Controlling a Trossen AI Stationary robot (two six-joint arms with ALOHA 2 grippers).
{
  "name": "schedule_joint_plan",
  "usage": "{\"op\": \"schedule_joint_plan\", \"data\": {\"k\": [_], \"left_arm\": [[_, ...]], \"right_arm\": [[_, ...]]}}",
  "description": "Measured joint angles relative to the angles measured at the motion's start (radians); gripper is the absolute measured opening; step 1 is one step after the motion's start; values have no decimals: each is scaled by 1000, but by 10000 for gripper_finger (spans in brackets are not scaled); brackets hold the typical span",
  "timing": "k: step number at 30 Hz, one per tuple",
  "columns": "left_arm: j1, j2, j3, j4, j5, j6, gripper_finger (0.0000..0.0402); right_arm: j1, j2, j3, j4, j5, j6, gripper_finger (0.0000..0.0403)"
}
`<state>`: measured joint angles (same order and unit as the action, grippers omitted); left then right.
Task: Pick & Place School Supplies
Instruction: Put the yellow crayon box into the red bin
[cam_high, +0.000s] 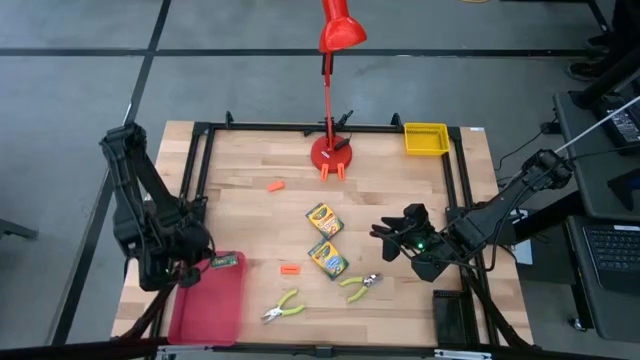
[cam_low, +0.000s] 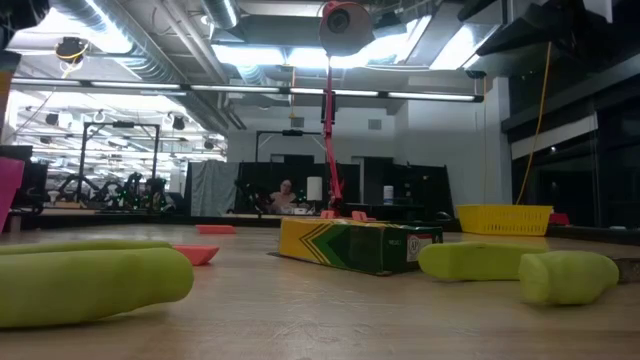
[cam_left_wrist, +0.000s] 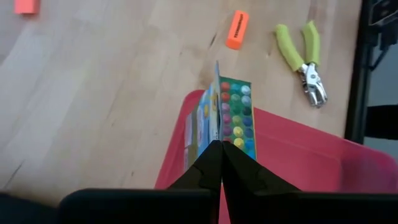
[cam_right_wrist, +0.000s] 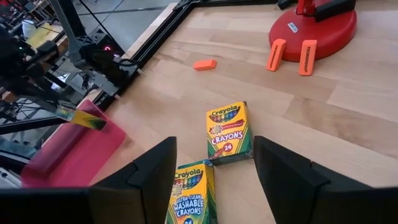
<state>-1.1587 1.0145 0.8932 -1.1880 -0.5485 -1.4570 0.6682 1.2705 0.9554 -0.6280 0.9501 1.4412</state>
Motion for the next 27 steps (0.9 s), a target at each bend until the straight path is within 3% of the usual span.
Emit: {"op": "schedule_joint_plan", "data": {"k": [9, 15, 21, 27], "left_arm": [[0, 37, -21, -24, -20, -12, 3], [1, 29, -120, 80, -22, -52, 3], [2, 29, -143, 111, -62, -52, 5], [2, 25, -143, 109, -27, -51, 45]], "right_arm": [[1, 0, 0, 8, -1, -27, 217], [3, 0, 0, 16, -6, -36, 217], [17, 0, 0, 36, -16, -34, 217], [23, 0, 0, 53, -26, -32, 217]]}}
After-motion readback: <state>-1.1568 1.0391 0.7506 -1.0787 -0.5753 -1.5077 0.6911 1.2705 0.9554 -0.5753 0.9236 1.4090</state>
